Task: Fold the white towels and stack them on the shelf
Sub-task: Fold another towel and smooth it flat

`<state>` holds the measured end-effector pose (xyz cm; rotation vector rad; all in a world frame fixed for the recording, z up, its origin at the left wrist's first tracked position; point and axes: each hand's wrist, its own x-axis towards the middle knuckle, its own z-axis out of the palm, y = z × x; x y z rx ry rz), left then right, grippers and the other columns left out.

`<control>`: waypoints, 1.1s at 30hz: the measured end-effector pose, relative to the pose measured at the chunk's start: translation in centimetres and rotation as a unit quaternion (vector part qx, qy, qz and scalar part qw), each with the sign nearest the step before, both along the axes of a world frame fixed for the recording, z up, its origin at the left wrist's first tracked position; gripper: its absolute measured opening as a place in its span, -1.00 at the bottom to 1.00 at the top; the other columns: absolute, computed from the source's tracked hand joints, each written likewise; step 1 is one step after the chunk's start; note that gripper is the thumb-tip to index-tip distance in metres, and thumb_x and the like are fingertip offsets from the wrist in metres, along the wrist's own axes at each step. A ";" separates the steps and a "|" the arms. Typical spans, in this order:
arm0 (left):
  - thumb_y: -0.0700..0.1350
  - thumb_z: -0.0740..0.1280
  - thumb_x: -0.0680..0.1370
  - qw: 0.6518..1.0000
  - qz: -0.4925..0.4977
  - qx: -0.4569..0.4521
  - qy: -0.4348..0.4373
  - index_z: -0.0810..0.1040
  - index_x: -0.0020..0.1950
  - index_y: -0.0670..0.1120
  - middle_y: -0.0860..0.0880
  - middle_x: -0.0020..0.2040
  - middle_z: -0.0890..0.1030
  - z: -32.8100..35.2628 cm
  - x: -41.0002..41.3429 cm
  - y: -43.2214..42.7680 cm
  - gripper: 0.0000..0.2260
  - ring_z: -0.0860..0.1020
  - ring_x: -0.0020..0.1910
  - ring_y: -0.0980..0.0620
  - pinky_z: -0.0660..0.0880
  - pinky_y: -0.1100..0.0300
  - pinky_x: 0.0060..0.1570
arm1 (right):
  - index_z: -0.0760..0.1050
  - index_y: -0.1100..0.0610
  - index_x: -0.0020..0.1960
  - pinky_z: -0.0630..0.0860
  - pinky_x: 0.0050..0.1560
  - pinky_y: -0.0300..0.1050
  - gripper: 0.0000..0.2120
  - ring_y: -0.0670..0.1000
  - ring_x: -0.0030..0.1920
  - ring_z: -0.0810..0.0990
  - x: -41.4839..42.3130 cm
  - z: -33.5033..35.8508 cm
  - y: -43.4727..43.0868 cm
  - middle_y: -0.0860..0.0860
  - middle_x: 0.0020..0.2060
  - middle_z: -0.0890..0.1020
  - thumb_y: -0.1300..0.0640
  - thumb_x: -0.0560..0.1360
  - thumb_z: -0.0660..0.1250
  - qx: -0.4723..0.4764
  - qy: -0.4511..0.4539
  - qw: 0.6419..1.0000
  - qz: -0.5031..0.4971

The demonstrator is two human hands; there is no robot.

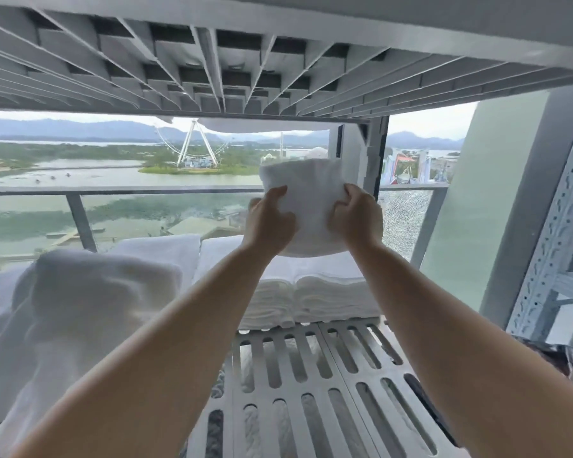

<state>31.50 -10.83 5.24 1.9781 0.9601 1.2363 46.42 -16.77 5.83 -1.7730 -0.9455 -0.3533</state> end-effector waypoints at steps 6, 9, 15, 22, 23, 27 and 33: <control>-0.06 0.36 0.54 0.987 -0.034 -0.060 0.149 0.54 0.40 0.02 -0.19 0.34 0.53 -4.1 3.0 0.8 -0.60 0.58 0.21 -0.16 0.53 0.00 0.25 | 0.57 0.06 0.11 0.36 -0.10 -0.11 -0.72 0.14 -0.07 0.51 5.0 -5.1 -0.9 0.10 0.03 0.65 0.25 0.48 0.18 -0.089 0.114 0.989 -0.010; 0.05 0.35 0.54 0.983 -0.022 -0.036 0.177 0.55 0.39 0.04 -0.19 0.38 0.50 -5.1 3.4 1.1 -0.59 0.59 0.16 -0.10 0.51 0.13 0.23 | 0.56 0.10 0.11 0.31 -0.21 -0.09 -0.76 0.07 -0.19 0.46 5.9 -7.0 -1.0 0.02 -0.15 0.58 0.18 0.51 0.20 -0.118 0.139 0.983 -0.010; 0.01 0.31 0.55 0.974 0.009 -0.001 0.225 0.64 0.26 -0.07 -0.16 0.28 0.60 -3.8 4.1 1.1 -0.66 0.54 0.25 -0.17 0.48 0.12 0.20 | 0.59 0.07 0.18 0.37 -0.11 -0.13 -0.68 0.07 -0.12 0.49 6.3 -5.7 -0.3 0.03 -0.02 0.66 0.22 0.47 0.25 -0.101 0.097 0.990 -0.009; 0.05 0.21 0.60 0.950 0.001 0.061 0.305 0.66 -0.09 -0.06 -0.20 0.27 0.56 -3.7 4.3 0.3 -0.71 0.47 0.33 -0.08 0.48 0.04 0.17 | 0.46 0.08 0.28 0.40 -0.06 -0.01 -0.73 0.11 -0.09 0.49 6.4 -6.2 -1.1 0.09 0.05 0.63 0.07 0.60 0.22 -0.154 0.087 0.984 -0.037; 0.05 0.19 0.60 0.944 0.001 0.081 0.319 0.67 0.01 -0.04 -0.13 0.37 0.52 -3.9 4.2 0.2 -0.71 0.42 0.40 -0.04 0.48 0.03 0.21 | 0.42 0.08 0.32 0.42 -0.03 0.03 -0.69 0.14 -0.05 0.51 6.0 -6.0 -1.0 0.10 0.06 0.62 0.12 0.58 0.22 -0.162 0.044 0.984 -0.059; 0.14 0.14 0.61 0.942 -0.005 0.114 0.317 0.62 0.23 0.11 0.00 0.56 0.35 -4.7 3.4 -0.3 -0.66 0.30 0.51 -0.11 0.41 -0.01 0.29 | 0.46 0.07 0.34 0.42 0.08 0.06 -0.58 0.19 0.07 0.56 4.3 -6.4 -0.2 0.12 0.06 0.64 0.26 0.49 0.24 -0.129 -0.183 0.972 -0.074; 0.29 -0.07 0.64 0.907 -0.004 0.147 0.394 0.18 0.59 0.23 0.09 0.65 0.10 -7.3 1.7 -0.6 -0.49 0.15 0.57 -0.15 0.20 -0.17 0.47 | 0.66 -0.05 0.11 0.50 -0.09 -0.06 -0.67 0.14 0.02 0.61 4.8 -8.2 -0.2 0.05 -0.01 0.71 0.14 0.52 0.16 -0.127 -0.097 0.987 0.002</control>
